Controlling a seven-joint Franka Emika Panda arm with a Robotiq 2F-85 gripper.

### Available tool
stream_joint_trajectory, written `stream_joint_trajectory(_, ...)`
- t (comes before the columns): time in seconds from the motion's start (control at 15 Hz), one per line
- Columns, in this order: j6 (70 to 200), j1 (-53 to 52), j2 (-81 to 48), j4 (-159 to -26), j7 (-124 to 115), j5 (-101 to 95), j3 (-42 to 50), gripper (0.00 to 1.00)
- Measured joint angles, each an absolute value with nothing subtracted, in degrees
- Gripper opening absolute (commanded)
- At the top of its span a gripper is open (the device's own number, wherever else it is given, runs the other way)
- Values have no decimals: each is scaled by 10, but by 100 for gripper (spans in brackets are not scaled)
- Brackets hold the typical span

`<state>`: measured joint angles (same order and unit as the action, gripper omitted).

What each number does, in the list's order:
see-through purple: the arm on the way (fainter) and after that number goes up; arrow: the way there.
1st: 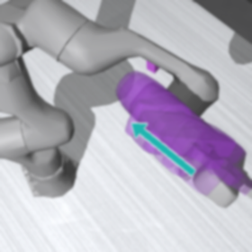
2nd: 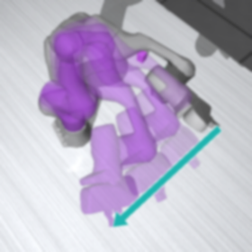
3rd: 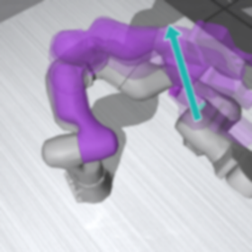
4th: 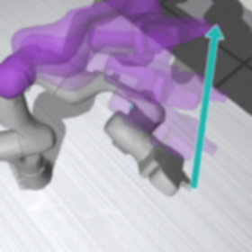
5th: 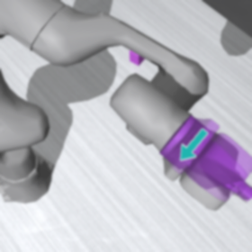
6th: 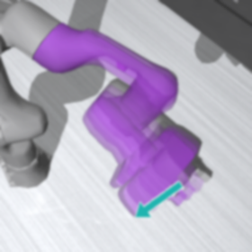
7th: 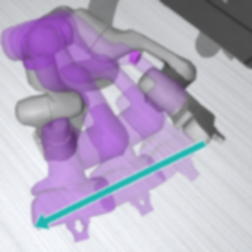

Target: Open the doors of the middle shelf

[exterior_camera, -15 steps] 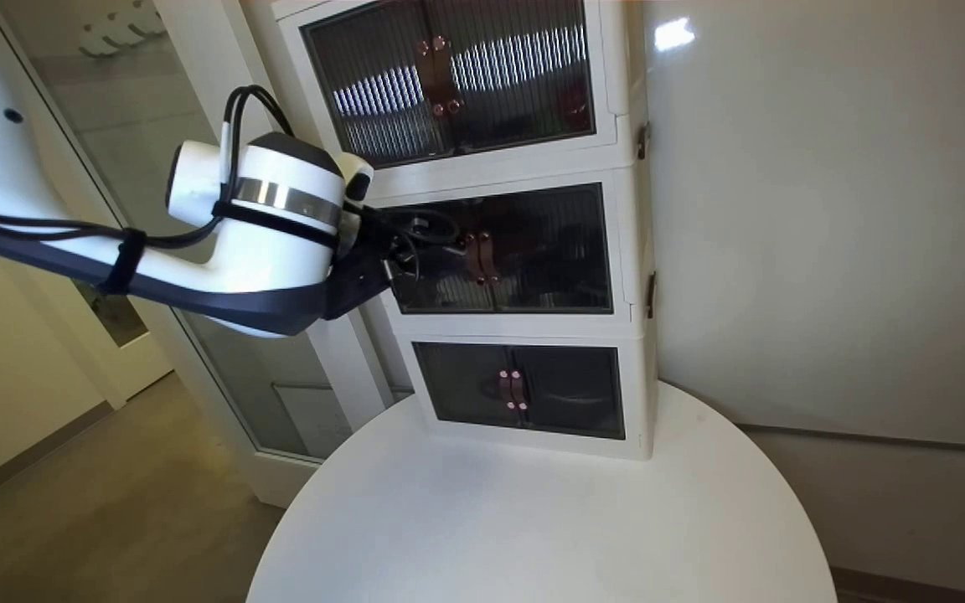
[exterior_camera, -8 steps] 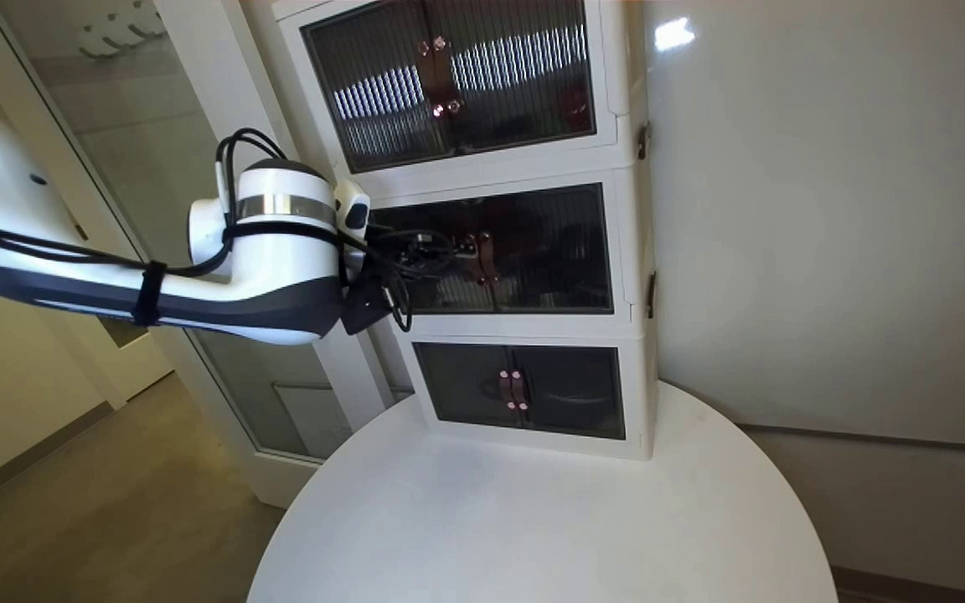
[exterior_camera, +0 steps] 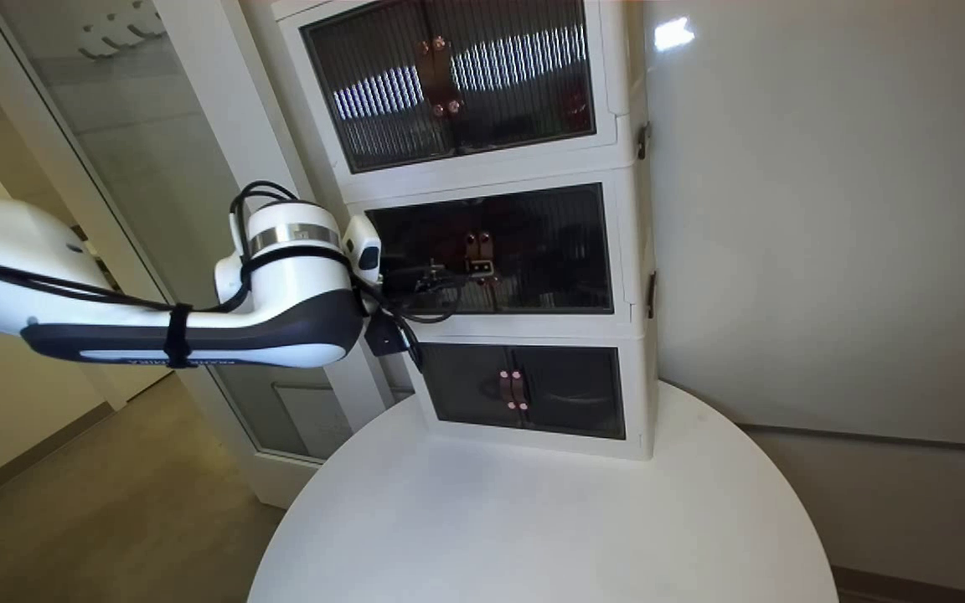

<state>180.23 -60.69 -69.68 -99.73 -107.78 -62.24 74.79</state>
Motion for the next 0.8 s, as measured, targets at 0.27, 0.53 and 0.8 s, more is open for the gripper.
stream_joint_trajectory(0.27,1807,-622,-748,-990,-1147,-622,778,100)
stream_joint_trajectory(0.53,1810,-635,-787,-985,-1199,-622,805,100)
stream_joint_trajectory(0.8,1810,-639,-821,-978,-1236,-622,826,67)
